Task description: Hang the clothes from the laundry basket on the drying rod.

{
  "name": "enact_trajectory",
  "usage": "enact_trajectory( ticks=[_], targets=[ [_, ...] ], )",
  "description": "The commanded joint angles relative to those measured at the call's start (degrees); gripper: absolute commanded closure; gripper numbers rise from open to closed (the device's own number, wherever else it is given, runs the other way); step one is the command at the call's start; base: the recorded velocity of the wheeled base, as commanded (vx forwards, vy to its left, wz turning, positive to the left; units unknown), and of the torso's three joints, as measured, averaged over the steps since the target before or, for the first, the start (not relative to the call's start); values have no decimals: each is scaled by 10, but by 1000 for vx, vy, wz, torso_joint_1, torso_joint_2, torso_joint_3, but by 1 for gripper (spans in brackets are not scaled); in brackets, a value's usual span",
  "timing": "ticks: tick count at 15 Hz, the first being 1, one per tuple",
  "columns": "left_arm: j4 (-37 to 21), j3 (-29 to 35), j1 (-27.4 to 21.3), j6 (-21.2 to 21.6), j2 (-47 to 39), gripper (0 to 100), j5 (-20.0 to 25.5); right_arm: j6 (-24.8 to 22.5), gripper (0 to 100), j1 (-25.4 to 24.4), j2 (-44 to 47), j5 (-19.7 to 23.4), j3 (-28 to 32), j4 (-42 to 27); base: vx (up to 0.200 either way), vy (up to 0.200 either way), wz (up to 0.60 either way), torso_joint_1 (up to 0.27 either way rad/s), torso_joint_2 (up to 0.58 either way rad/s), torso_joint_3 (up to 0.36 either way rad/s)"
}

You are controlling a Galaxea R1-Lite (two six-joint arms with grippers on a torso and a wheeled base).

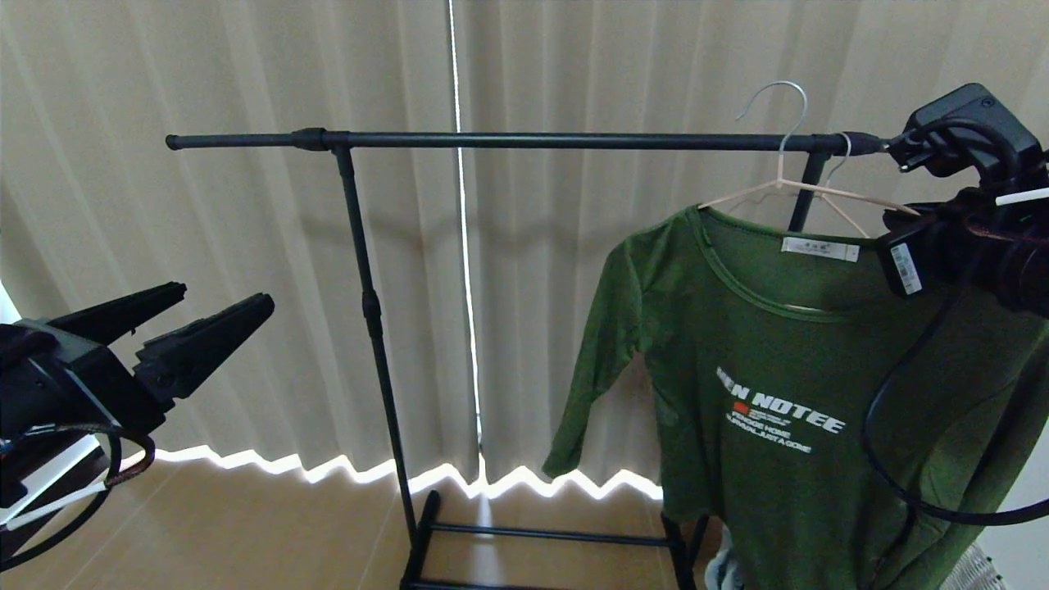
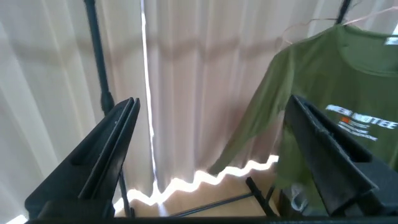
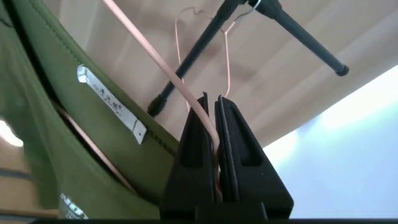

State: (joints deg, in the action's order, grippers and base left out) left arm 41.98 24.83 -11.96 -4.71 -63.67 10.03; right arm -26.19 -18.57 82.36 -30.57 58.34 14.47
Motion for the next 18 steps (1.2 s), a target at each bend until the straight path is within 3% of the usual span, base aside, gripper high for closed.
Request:
enact_trajectory(
  ticks=[1, 12, 18],
  targets=[
    [0, 0, 1, 0, -7, 0, 0, 2, 100, -2, 3, 1, 1, 3, 200, 0, 0, 2, 2, 2],
    [0, -9, 2, 7, -4, 0, -1, 4, 100, -2, 2, 3, -1, 3, 200, 0, 0, 4, 4, 2],
    [1, -22, 1, 29, -6, 0, -1, 22, 100, -24, 20, 7, 2, 5, 0, 0, 0, 0, 0, 0]
  ],
)
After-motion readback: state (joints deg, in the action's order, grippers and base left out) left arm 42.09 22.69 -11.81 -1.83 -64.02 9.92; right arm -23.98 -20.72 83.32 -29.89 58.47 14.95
